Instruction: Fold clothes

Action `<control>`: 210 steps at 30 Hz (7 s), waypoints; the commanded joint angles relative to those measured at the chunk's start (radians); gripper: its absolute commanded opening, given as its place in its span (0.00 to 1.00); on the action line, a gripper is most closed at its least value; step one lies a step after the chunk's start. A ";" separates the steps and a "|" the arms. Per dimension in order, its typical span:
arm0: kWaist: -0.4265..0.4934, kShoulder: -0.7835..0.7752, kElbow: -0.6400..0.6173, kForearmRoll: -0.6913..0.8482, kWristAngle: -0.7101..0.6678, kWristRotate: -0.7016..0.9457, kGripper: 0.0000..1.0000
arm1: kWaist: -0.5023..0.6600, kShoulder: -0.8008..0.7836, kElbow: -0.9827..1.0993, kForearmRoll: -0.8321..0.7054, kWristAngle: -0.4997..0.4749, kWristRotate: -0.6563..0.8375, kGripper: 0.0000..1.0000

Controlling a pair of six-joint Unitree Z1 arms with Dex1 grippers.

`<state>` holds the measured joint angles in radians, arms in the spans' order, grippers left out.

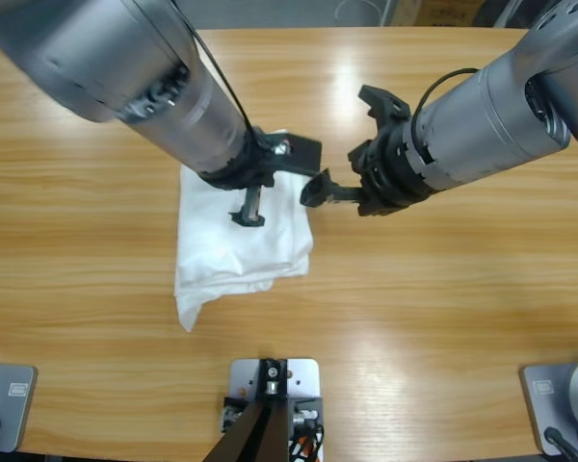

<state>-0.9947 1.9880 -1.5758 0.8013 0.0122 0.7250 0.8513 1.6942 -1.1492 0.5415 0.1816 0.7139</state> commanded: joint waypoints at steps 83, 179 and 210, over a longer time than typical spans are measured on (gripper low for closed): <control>0.284 -0.401 1.314 -1.582 -0.574 -1.176 0.00 | -0.129 -0.043 0.416 -0.743 0.369 -0.186 0.00; 0.053 -0.047 -0.009 0.217 -0.153 -0.192 1.00 | 0.006 -0.372 0.334 0.090 -0.245 -0.033 1.00; 0.056 0.220 -0.076 0.185 0.000 -0.203 1.00 | 0.006 -0.351 0.448 -0.017 -0.191 0.004 1.00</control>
<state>-0.9481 2.0856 -1.6747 1.0041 0.0015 0.5224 0.8674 1.3357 -0.7328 0.5412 -0.0278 0.7075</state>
